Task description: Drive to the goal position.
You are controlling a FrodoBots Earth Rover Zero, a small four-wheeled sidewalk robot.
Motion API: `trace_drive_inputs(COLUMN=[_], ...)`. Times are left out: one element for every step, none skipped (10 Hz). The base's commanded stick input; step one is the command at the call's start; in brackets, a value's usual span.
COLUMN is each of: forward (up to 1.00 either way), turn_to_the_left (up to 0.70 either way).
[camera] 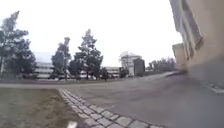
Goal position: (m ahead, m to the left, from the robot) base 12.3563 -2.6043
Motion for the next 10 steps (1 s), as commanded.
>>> trace_drive_inputs(forward=[0.7,0.7,0.7,0.7,0.7,0.7,0.7,0.7,0.7,0.7], turn_to_the_left=[-0.21,0.0,0.0,0.0,0.0,0.0,0.0,0.0,0.0,0.0])
